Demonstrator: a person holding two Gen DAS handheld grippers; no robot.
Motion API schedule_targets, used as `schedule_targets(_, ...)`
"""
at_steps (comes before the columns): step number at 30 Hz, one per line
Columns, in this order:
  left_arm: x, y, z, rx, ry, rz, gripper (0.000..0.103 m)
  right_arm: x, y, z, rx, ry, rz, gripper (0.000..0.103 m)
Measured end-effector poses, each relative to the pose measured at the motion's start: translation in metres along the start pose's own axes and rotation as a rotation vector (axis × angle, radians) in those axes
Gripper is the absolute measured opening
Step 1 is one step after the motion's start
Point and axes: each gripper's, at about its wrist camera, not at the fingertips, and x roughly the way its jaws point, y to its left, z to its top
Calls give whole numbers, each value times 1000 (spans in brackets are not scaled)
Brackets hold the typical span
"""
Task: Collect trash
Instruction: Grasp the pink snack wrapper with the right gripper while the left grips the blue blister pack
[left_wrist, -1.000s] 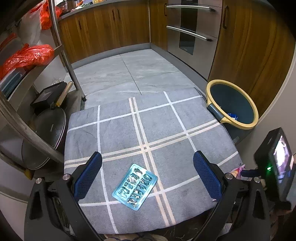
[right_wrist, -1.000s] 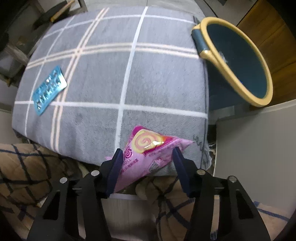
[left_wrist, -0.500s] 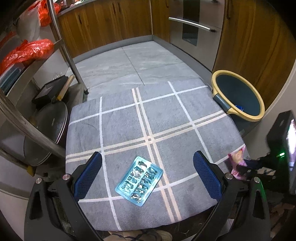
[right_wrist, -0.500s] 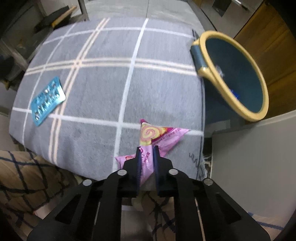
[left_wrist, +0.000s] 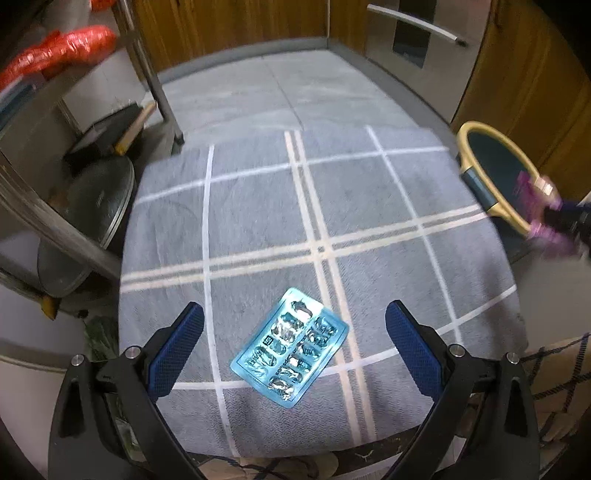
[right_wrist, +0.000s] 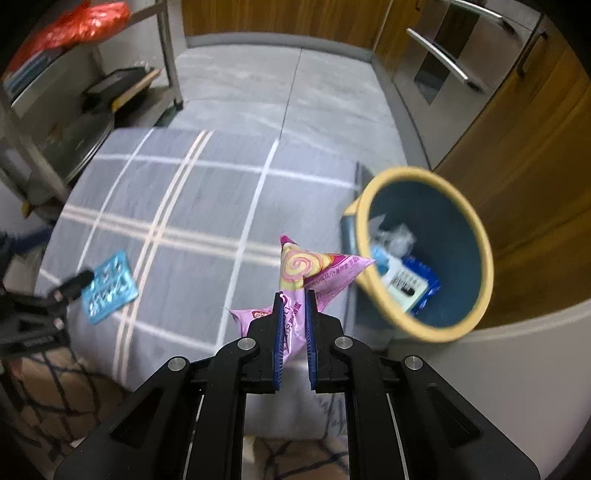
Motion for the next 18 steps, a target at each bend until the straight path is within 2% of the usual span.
schedule_targets(4, 22, -6, -5, 53, 41, -16, 97, 14, -5, 1, 73, 27, 75, 11)
schedule_targets(8, 45, -19, -11, 176, 82, -2, 97, 12, 8, 7, 51, 4, 114, 11)
schedule_targets(10, 54, -13, -13, 158, 97, 0, 97, 11, 12, 8, 49, 5, 138, 11)
schedule_targets(12, 65, -4, -16, 114, 134, -35, 97, 12, 13, 9, 53, 7, 154, 11)
schedule_targets(15, 78, -1, -21, 136, 173, -7, 97, 13, 12, 10, 60, 12, 172, 11)
schedule_targets(18, 86, 2, -22, 111, 196, -28, 97, 13, 11, 13, 73, 11, 190, 11)
